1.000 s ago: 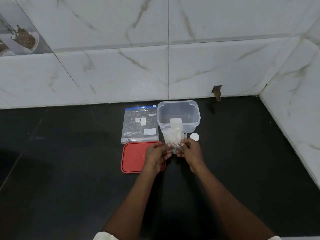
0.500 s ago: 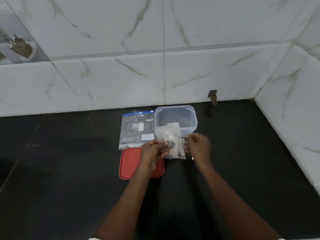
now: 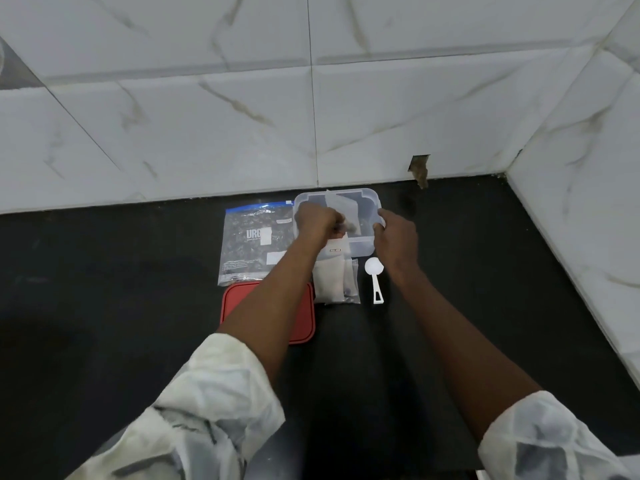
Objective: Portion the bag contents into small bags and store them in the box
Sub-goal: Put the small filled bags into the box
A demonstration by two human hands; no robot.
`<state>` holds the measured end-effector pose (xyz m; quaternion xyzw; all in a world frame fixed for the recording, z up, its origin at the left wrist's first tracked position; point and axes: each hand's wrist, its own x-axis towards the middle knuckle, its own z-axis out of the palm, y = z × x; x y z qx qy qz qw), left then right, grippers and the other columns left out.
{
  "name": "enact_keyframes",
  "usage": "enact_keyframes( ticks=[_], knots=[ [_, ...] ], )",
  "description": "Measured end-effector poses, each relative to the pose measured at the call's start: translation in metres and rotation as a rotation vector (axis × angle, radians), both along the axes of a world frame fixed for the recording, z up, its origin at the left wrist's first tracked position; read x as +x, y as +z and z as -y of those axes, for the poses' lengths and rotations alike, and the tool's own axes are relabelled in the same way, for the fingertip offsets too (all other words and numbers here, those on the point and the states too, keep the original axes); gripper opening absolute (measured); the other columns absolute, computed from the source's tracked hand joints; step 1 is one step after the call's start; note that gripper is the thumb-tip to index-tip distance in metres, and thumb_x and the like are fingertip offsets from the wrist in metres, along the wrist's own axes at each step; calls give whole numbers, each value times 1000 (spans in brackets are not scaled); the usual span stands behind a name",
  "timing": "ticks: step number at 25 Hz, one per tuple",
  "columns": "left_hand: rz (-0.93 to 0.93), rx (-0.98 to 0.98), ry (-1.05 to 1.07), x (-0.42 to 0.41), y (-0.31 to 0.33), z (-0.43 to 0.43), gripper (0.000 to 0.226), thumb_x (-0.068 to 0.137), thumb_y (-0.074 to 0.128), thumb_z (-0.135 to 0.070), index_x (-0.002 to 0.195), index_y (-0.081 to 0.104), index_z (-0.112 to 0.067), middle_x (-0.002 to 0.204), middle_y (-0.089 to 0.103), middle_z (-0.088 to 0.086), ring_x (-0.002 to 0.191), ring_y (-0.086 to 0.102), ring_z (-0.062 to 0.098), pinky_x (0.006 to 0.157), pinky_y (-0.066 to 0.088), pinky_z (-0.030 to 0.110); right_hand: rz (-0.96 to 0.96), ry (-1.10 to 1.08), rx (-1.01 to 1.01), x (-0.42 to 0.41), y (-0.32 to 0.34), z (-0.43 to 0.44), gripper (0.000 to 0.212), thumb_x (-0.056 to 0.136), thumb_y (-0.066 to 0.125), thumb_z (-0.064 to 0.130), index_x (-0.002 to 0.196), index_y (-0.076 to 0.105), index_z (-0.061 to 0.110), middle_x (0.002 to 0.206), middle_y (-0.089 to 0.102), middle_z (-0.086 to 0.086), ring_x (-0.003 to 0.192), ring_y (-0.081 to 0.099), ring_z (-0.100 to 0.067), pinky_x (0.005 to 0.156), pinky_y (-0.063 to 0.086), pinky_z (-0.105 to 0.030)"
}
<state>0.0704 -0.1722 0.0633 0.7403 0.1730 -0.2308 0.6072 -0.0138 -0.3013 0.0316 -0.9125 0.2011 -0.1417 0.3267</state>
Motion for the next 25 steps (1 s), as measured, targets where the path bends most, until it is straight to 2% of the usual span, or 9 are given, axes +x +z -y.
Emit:
enact_keyframes(
  ticks=[3, 5, 7, 9, 14, 19, 21, 23, 25],
  knots=[
    [35, 344, -191, 14, -10, 16, 16, 85, 73, -1, 75, 61, -2, 80, 70, 15, 74, 72, 26, 78, 61, 36, 21, 10, -7, 2, -2, 1, 36, 95, 53, 9, 130, 60, 3, 123, 67, -16, 114, 62, -32, 100, 48, -40],
    [74, 517, -373, 15, -12, 20, 14, 89, 74, -14, 95, 71, -2, 92, 72, 10, 87, 72, 21, 85, 57, 32, 24, 21, -1, 3, -5, 2, 34, 95, 54, 8, 127, 61, 0, 121, 67, -19, 112, 62, -33, 99, 48, -42],
    [110, 580, -480, 14, -16, 24, 32, 93, 70, -15, 121, 67, 0, 115, 70, 13, 108, 67, 24, 98, 52, 33, 25, 28, -10, 3, -7, 1, 33, 96, 53, 8, 127, 61, 1, 117, 68, -19, 108, 63, -33, 96, 50, -43],
    [183, 625, -507, 10, -17, 25, 36, 94, 67, -9, 128, 62, 2, 128, 65, 16, 118, 63, 28, 103, 49, 35, 26, 24, -10, 4, -7, 1, 35, 96, 51, 10, 129, 62, 5, 112, 70, -17, 103, 65, -32, 91, 52, -43],
    [253, 627, -449, 7, -18, 23, 29, 94, 58, 4, 123, 62, 6, 125, 66, 21, 115, 65, 33, 97, 53, 35, 6, 35, -44, 3, -4, 0, 36, 97, 50, 6, 131, 58, 1, 116, 67, -23, 107, 62, -36, 96, 48, -43],
    [165, 657, -600, 3, -15, 28, 37, 100, 55, -5, 136, 55, 0, 138, 57, 18, 126, 55, 31, 111, 43, 38, 4, 42, -68, 4, -5, -1, 35, 96, 49, 5, 129, 59, -1, 111, 68, -24, 103, 63, -38, 92, 49, -47],
    [141, 657, -654, 1, -13, 31, 40, 101, 56, -12, 140, 51, -4, 141, 54, 17, 119, 53, 27, 114, 39, 39, -3, 36, -68, 3, -3, -1, 34, 97, 49, 6, 129, 59, -1, 110, 68, -24, 101, 64, -36, 91, 51, -46],
    [149, 678, -639, -2, -13, 32, 41, 100, 58, -14, 140, 52, -5, 139, 54, 16, 109, 51, 23, 114, 40, 39, -8, 38, -65, 2, -2, -3, 34, 99, 49, 6, 130, 59, 0, 111, 68, -23, 100, 64, -34, 91, 53, -44],
    [236, 674, -557, -1, -14, 31, 36, 99, 58, -9, 134, 57, -2, 134, 60, 16, 114, 58, 26, 108, 43, 36, -10, 48, -65, 1, 1, -3, 33, 99, 48, 6, 129, 59, -1, 108, 68, -23, 98, 65, -34, 89, 53, -44]
  ],
)
